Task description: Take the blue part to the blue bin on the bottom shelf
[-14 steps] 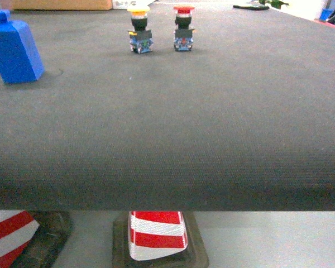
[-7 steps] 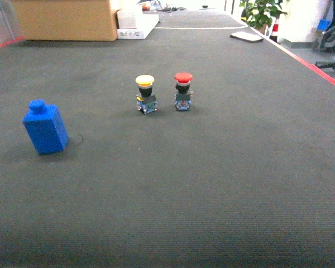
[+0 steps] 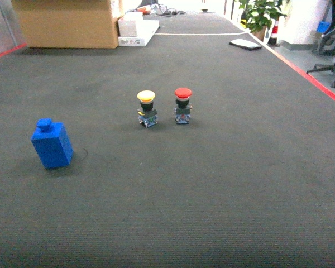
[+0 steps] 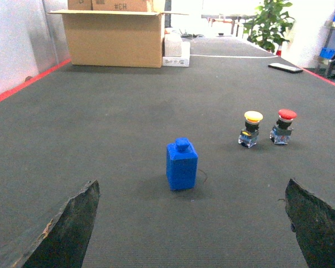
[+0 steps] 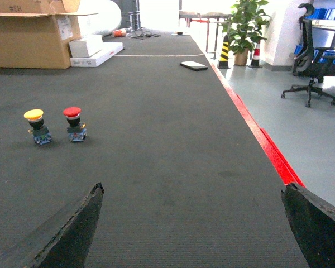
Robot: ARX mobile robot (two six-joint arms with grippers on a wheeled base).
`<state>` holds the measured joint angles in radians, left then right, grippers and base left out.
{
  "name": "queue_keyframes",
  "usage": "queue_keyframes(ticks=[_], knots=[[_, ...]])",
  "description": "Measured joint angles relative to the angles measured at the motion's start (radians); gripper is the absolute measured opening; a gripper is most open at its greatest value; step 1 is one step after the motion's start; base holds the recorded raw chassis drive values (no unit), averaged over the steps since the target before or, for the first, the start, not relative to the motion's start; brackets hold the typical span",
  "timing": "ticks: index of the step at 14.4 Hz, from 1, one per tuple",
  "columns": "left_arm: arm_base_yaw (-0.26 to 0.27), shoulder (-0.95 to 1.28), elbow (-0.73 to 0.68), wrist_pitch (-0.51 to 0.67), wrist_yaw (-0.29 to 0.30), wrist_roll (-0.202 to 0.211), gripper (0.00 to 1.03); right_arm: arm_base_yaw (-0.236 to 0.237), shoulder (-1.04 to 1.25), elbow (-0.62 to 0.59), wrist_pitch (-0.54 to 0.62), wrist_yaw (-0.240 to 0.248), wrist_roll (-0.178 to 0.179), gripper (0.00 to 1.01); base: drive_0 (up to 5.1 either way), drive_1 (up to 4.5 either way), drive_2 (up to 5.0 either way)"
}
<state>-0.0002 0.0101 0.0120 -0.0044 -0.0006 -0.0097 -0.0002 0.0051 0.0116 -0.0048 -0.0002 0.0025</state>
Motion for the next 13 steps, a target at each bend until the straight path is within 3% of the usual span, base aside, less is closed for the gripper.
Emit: queue_keyframes(ticks=[10, 11, 12, 13], knots=[[0.000, 0.000, 0.000, 0.000, 0.000, 0.000, 0.98, 0.000, 0.000, 0.000, 0.000, 0.000, 0.000, 0.98, 0.0, 0.00, 0.0], [-0.026, 0.015, 0.013, -0.057, -0.083, -0.011, 0.98, 0.000, 0.000, 0.000, 0.000, 0.000, 0.000, 0.98, 0.0, 0.00, 0.0], [-0.152, 0.124, 0.061, -0.149, -0.330, -0.037, 0.98, 0.000, 0.000, 0.000, 0.000, 0.002, 0.001, 0.98, 0.0, 0.00, 0.0], [-0.212, 0.200, 0.062, -0.112, -0.486, -0.040, 0.98, 0.000, 0.000, 0.000, 0.001, 0.000, 0.000, 0.98, 0.0, 0.00, 0.0]])
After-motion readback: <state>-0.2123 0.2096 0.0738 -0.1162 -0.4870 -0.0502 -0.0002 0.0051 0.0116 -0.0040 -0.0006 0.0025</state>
